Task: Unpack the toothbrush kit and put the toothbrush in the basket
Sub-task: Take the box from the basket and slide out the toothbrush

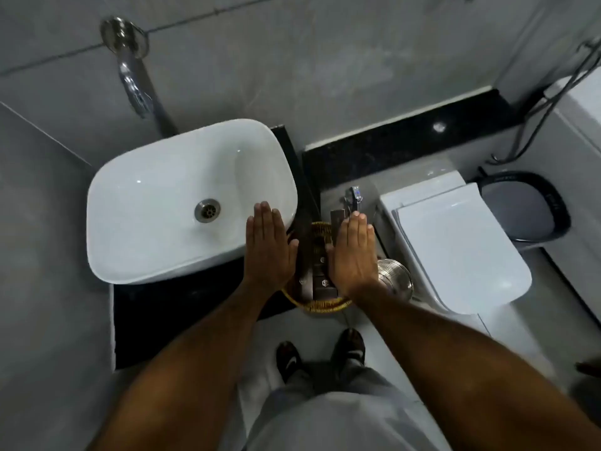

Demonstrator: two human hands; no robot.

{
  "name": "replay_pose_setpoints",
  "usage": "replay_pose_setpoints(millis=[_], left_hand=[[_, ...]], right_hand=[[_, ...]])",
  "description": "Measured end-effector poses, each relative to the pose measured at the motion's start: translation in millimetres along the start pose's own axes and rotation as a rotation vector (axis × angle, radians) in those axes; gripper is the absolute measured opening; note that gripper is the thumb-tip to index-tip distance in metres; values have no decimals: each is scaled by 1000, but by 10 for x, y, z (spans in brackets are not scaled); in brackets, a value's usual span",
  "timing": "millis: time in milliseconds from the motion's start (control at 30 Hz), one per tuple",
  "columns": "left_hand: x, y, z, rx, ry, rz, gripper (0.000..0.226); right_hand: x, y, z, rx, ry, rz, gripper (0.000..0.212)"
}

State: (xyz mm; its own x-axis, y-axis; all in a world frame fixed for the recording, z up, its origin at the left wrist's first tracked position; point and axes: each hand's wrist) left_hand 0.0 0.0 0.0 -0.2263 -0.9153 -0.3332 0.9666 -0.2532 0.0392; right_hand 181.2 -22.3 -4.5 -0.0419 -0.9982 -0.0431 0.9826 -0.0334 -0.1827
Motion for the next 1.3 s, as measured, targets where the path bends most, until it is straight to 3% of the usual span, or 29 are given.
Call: replay_pose_setpoints(millis=[233,400,500,600,667,767,1000,1133,1300], left_hand=[[14,27,-32,-21,-40,5,71],[-22,54,2,-22,-57,7,72],[-176,83,105,10,-75,-38,74],[-616,21,295,40,-68,-198,74],[-1069,-58,519,58,-39,-263,69],[-1778,-207,1031,99,41,-297,55],[-2920,-500,2748,-96,207,-429,26],[-3139,-655,3522,-200,219,-332,28],[-3340,-862,4187,-134,240,-237,28]], right_hand=[[244,-31,-135,69,-119,-160,73],[141,-49,-86,16,-152,-273,46],[73,-12,-23,-89,-66,-302,44],[-101,-43,158,-208,60,-316,38],[-314,-124,361,-313,155,-312,29],[-725,-353,798,-362,310,-228,33],[-1518,-1114,1968,-442,556,2,40],[-1755,-1473,2528,-491,584,62,43],[-1905,-1746,2934,-536,643,165,44]])
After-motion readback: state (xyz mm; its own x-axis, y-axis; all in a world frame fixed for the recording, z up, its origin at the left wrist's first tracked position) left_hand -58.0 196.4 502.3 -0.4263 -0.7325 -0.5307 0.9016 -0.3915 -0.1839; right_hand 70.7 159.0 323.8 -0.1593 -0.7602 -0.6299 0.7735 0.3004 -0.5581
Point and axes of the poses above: each hand's wrist, its own x-axis away from the middle knuckle, its own z-axis out of the back of the hand, y = z × x, and after that the axes turned 9 degrees about y, right-handed
